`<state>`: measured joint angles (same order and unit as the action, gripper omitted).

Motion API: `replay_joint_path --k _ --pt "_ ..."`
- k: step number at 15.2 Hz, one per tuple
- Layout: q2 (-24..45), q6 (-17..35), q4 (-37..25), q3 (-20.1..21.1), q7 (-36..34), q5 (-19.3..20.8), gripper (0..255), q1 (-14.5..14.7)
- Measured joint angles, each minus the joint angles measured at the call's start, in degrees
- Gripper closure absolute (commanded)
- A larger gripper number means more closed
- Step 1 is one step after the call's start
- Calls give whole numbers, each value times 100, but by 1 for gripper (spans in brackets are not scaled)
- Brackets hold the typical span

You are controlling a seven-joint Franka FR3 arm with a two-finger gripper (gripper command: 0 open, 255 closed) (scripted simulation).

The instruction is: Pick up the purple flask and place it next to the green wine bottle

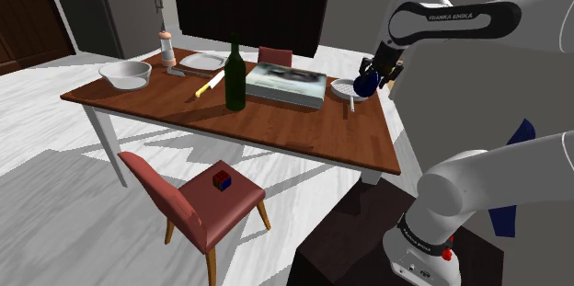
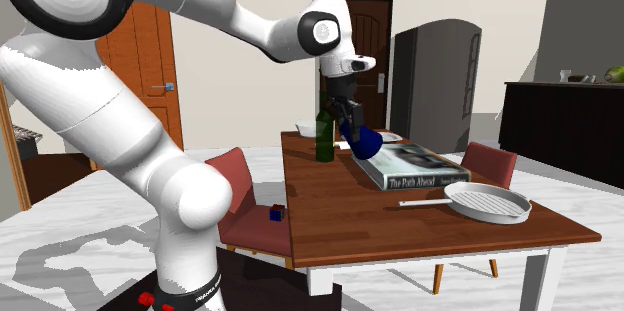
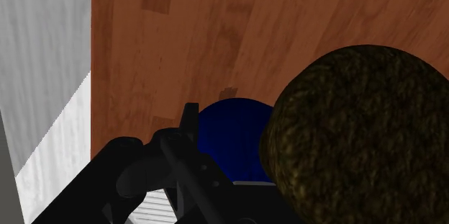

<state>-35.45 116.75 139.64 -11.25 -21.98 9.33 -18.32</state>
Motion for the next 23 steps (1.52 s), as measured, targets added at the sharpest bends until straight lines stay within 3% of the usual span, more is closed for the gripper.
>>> replay_joint_path --k 23 --pt "258 -1710 -1969 130 104 -164 255 87"
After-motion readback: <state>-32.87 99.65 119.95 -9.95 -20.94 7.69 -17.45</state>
